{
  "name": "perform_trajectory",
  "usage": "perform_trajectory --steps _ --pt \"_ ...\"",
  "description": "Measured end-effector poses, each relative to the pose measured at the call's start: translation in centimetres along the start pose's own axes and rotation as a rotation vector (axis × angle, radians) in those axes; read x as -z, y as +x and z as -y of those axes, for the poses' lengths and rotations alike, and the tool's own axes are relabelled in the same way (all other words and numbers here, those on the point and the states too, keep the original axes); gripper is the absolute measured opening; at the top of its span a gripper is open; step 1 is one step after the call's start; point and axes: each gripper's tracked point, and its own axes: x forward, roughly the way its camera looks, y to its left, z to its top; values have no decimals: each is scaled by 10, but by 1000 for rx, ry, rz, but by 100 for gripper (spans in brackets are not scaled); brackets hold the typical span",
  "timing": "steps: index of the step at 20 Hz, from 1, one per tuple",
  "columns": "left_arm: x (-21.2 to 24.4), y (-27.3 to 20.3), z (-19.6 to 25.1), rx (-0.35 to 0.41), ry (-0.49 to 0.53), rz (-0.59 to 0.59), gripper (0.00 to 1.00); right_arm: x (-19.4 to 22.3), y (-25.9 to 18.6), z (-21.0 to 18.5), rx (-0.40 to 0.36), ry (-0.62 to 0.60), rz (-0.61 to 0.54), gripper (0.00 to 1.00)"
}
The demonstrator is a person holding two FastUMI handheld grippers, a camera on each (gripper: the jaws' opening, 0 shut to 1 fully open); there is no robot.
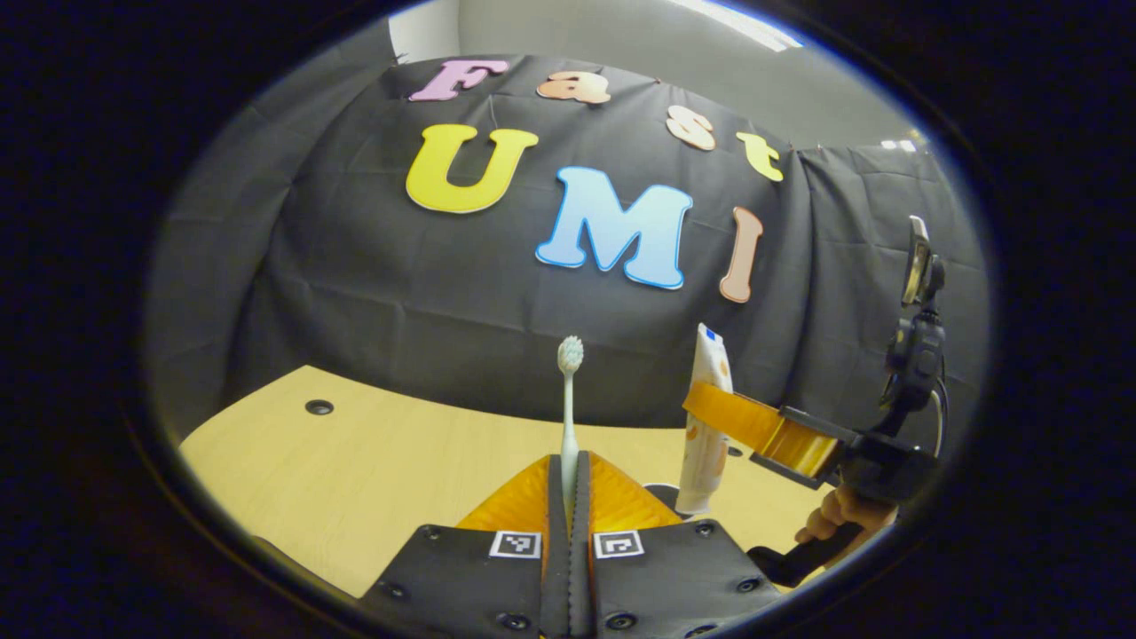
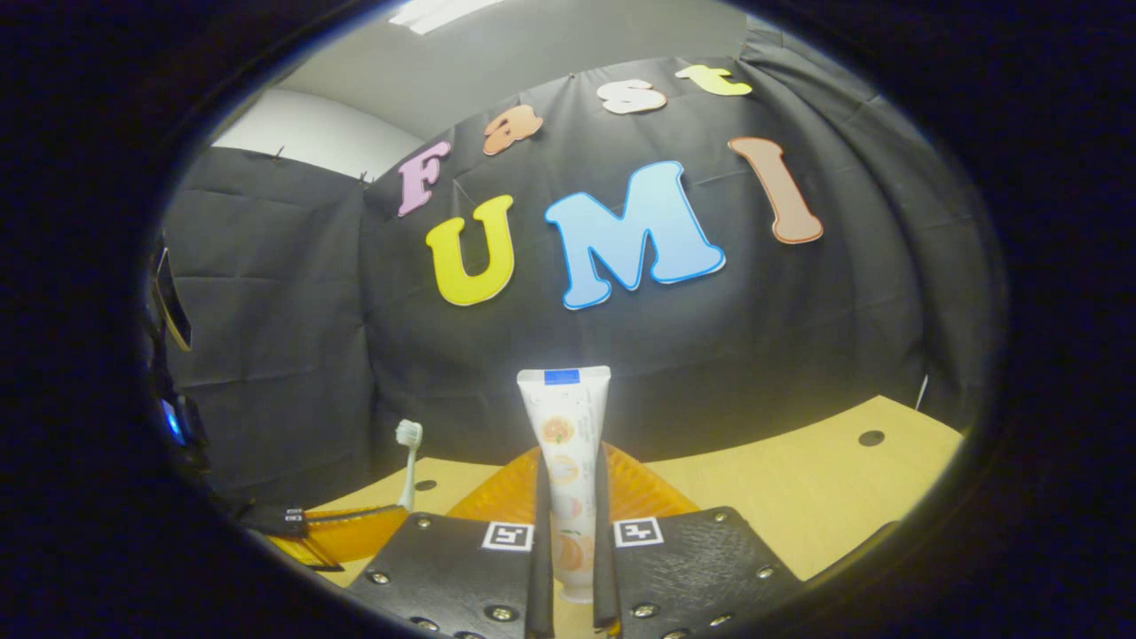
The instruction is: Put the toothbrush and toothpaste on the desktop into the cup, then pick up the cup and place it on the coaster on the desktop.
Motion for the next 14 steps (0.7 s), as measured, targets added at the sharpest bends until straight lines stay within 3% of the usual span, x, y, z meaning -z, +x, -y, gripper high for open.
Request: perform_trajectory --steps 9,14 --pt "5 17 9 38 -9 1 7 59 26 35 89 -33 -135 18" --pt "11 25 11 51 -9 -16 7 77 17 39 85 -56 -226 22"
